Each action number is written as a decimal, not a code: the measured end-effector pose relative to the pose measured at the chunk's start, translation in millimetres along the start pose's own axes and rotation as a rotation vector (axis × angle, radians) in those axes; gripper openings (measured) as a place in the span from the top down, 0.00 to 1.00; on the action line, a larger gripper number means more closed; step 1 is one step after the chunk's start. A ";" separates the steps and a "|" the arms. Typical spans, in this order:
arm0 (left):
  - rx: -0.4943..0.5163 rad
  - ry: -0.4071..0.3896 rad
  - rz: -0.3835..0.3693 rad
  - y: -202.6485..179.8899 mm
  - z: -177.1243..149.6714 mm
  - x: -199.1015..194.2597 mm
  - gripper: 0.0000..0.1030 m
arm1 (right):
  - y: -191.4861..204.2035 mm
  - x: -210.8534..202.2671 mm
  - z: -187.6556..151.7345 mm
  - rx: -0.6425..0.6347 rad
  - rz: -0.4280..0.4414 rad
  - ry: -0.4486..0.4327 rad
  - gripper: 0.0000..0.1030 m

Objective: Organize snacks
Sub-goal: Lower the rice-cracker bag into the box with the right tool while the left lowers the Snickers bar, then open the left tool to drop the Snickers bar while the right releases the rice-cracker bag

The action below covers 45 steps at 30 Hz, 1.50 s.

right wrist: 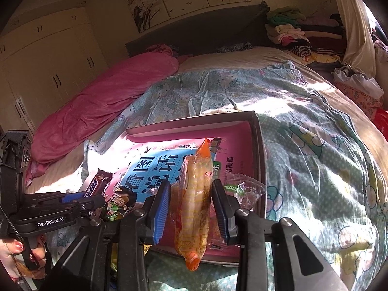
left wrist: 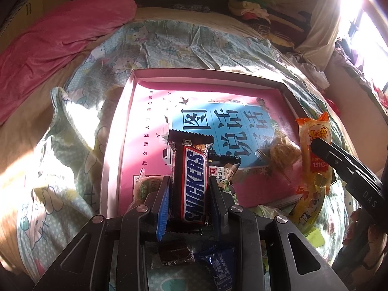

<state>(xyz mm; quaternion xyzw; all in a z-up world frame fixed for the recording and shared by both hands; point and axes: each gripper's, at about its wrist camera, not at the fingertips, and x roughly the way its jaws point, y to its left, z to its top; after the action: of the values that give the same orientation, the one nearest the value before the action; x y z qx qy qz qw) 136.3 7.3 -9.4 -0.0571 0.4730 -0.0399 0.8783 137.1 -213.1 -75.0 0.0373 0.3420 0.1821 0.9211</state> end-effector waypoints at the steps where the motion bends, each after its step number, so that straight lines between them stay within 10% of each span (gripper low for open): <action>1: 0.000 0.000 0.002 -0.4 0.0 -0.3 0.71 | -0.4 -1.0 0.2 0.002 0.001 -0.002 0.66; 45: -0.048 -0.012 0.016 13.6 9.9 6.0 0.69 | -4.8 -10.3 -2.7 0.050 0.017 0.017 0.51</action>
<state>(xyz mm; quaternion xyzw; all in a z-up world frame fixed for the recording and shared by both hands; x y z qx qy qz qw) 148.1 20.6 -10.8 -0.0748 0.4688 -0.0212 0.8799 129.7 -221.5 -71.6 0.0617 0.3539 0.1817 0.9154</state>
